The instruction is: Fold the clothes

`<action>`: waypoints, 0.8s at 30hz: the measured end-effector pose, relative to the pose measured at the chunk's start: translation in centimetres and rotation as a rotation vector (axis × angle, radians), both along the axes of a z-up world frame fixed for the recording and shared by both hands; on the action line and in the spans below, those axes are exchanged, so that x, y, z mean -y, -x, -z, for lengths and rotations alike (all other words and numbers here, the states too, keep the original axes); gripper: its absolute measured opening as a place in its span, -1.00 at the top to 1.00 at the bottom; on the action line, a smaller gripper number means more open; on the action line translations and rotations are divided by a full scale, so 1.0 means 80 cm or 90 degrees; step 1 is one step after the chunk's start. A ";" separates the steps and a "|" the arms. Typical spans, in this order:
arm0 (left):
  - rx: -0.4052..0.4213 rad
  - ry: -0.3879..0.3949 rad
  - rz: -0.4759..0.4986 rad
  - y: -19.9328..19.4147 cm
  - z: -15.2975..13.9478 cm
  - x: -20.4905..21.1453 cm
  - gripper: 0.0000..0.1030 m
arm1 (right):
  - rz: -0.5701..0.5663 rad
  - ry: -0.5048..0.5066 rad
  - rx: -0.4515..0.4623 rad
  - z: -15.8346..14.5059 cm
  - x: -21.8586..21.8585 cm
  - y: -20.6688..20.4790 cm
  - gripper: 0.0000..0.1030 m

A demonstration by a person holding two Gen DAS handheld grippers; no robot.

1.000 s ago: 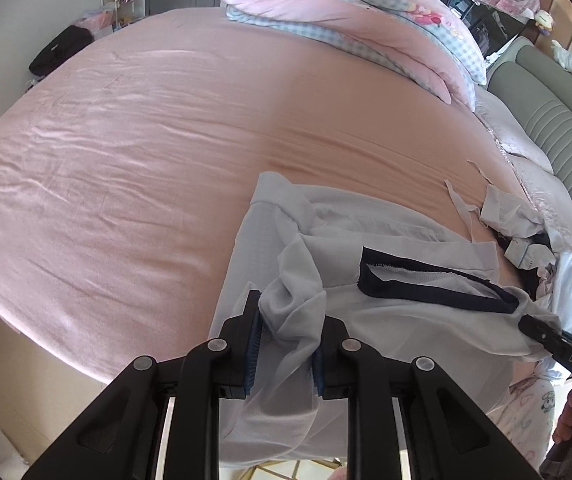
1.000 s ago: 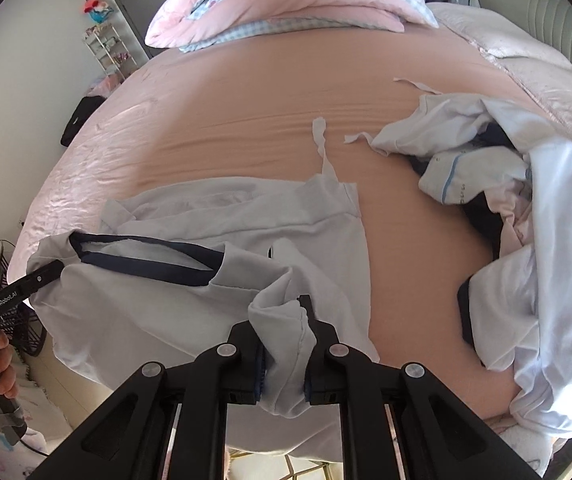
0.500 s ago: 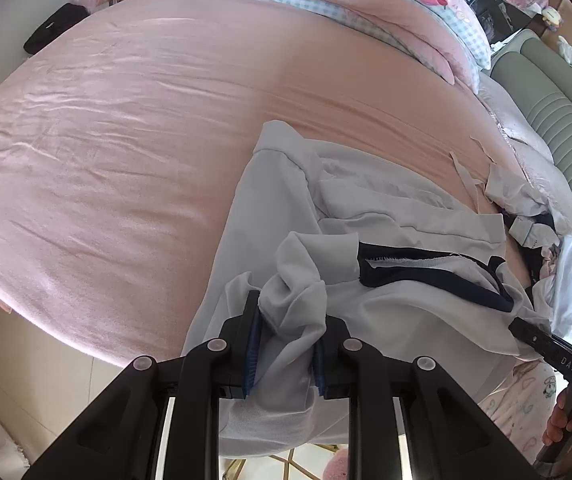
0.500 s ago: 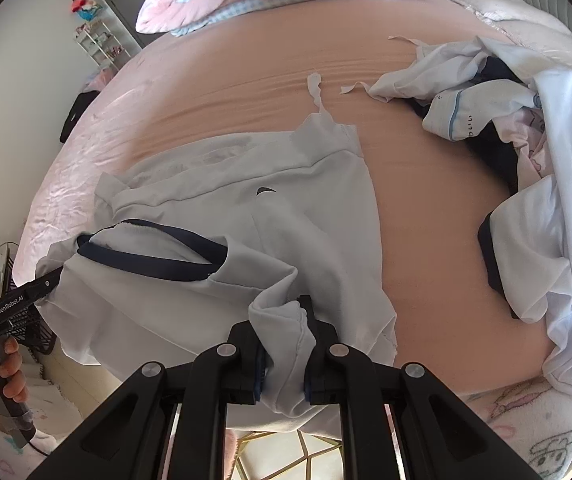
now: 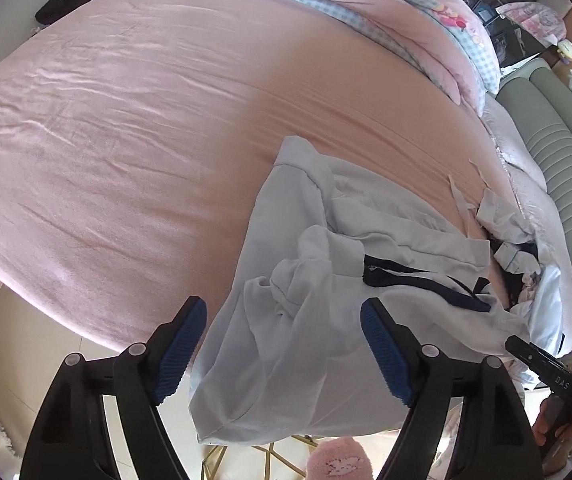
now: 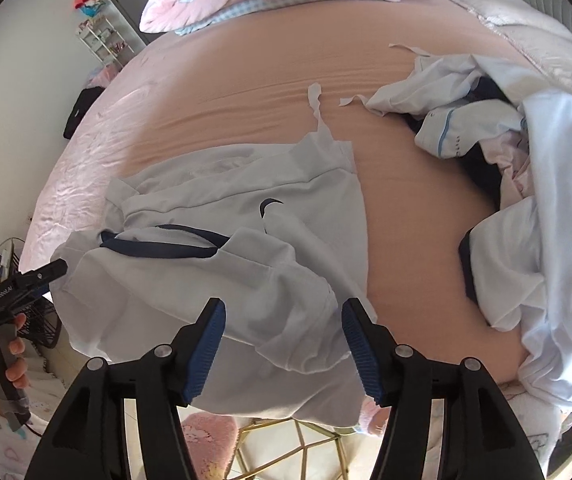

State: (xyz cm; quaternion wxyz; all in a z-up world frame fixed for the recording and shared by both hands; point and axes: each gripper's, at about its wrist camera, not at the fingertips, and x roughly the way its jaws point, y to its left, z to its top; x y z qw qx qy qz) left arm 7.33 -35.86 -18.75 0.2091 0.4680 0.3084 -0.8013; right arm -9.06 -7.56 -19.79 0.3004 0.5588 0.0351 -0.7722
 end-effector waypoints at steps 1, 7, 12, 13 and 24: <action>0.000 0.005 0.000 -0.001 -0.003 0.001 -0.53 | -0.003 -0.007 -0.007 -0.004 -0.001 0.000 -0.17; -0.010 0.026 0.002 0.007 -0.015 0.007 -0.53 | -0.001 -0.039 -0.042 -0.014 -0.006 0.012 -0.18; -0.018 0.025 0.004 0.021 -0.015 0.011 -0.53 | 0.007 -0.040 -0.044 -0.018 -0.006 0.026 -0.18; -0.017 0.026 0.005 0.024 -0.014 0.012 -0.53 | 0.006 -0.046 -0.046 -0.018 -0.004 0.029 -0.18; -0.013 0.015 -0.001 0.059 -0.007 0.038 -0.53 | -0.014 -0.087 -0.059 -0.018 0.043 0.074 -0.18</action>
